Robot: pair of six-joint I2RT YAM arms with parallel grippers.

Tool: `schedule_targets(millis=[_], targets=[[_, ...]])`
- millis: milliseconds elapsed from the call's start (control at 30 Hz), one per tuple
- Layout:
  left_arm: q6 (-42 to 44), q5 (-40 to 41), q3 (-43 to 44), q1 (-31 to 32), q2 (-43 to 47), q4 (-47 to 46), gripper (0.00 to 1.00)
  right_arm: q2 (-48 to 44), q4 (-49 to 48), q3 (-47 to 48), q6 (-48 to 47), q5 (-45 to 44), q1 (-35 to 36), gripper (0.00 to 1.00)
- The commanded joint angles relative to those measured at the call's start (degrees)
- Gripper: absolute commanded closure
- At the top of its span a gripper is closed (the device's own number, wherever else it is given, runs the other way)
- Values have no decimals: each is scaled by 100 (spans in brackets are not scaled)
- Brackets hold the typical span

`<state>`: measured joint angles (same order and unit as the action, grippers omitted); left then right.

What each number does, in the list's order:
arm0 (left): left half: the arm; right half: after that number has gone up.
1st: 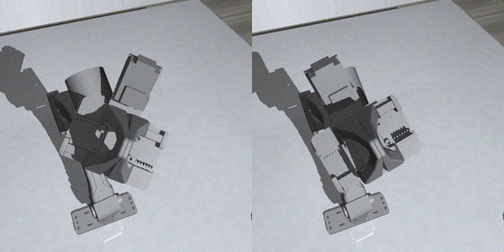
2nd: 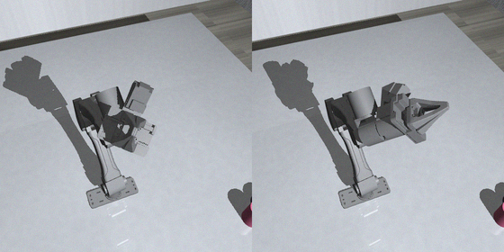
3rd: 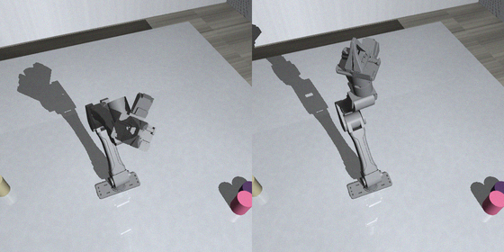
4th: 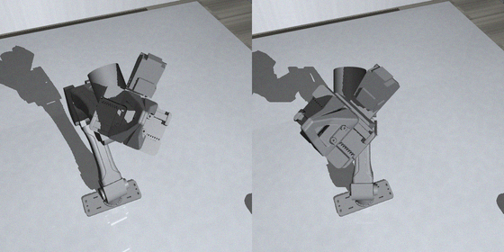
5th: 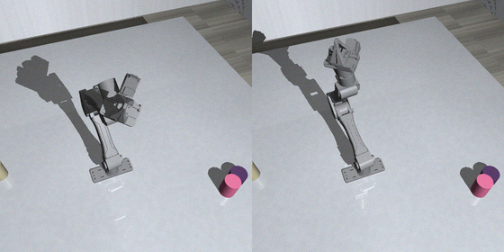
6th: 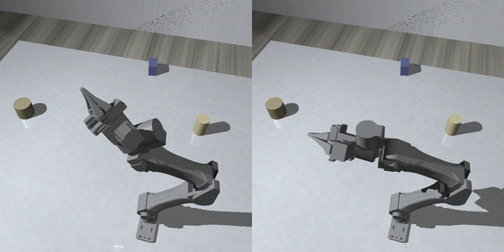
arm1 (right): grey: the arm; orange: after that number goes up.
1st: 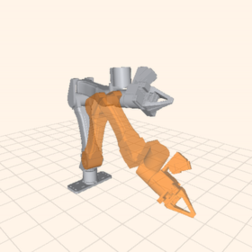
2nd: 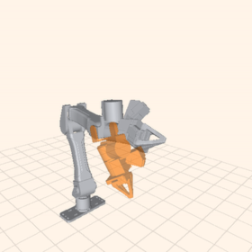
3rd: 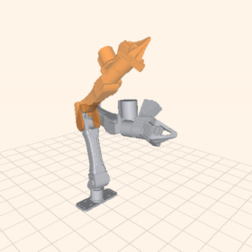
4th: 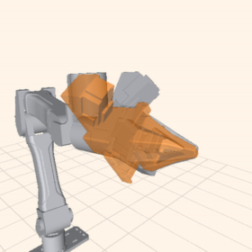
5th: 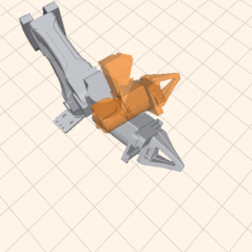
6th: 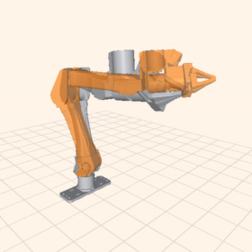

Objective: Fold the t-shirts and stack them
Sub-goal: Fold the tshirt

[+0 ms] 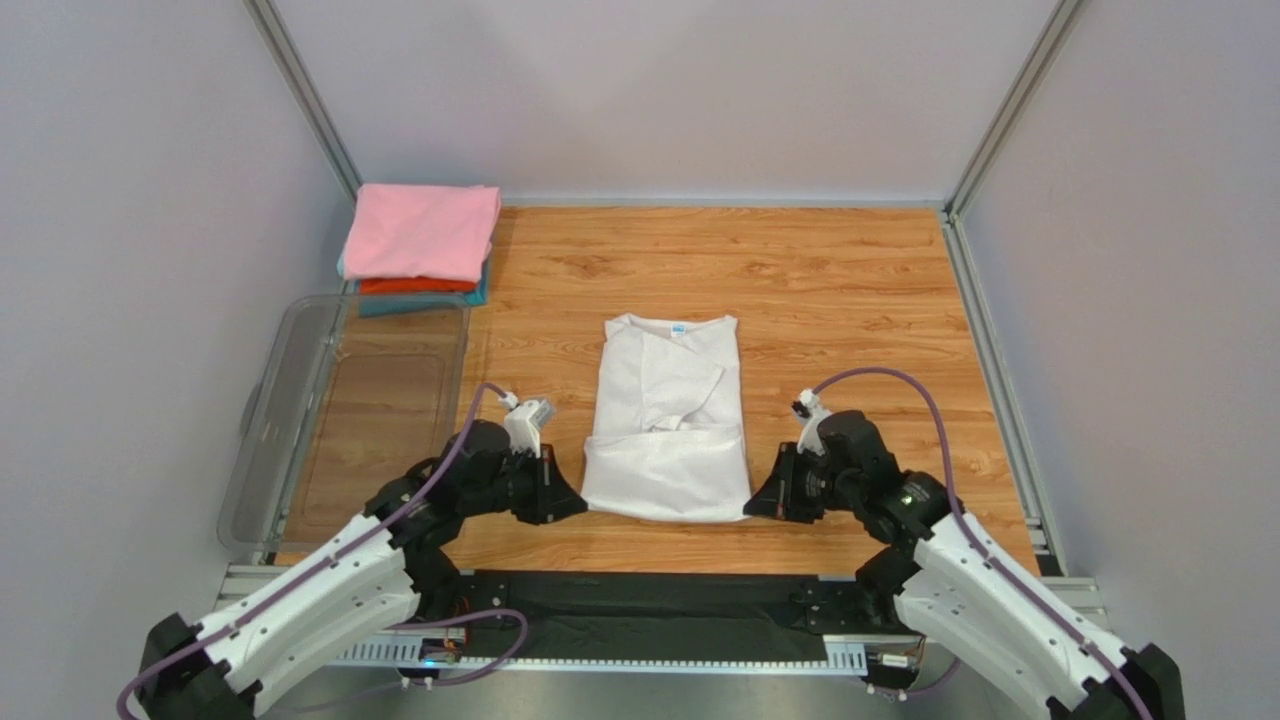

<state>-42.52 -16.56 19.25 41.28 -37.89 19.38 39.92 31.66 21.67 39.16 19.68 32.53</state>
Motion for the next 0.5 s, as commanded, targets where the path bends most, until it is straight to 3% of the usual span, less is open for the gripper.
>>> schedule_targets(millis=[0, 167, 267, 467], targets=[[-45, -426, 237, 91, 720, 962, 100, -678, 1209, 547, 136, 720, 113, 100], [-11, -585, 720, 126, 1222, 1541, 100, -969, 2291, 1277, -30, 1168, 148, 100], [-2, -664, 1124, 117, 1494, 1613, 100, -978, 2459, 1655, -31, 1494, 130, 100], [165, -647, 1573, 126, 1206, 1613, 100, -872, 2424, 1954, 83, 1758, 130, 100]])
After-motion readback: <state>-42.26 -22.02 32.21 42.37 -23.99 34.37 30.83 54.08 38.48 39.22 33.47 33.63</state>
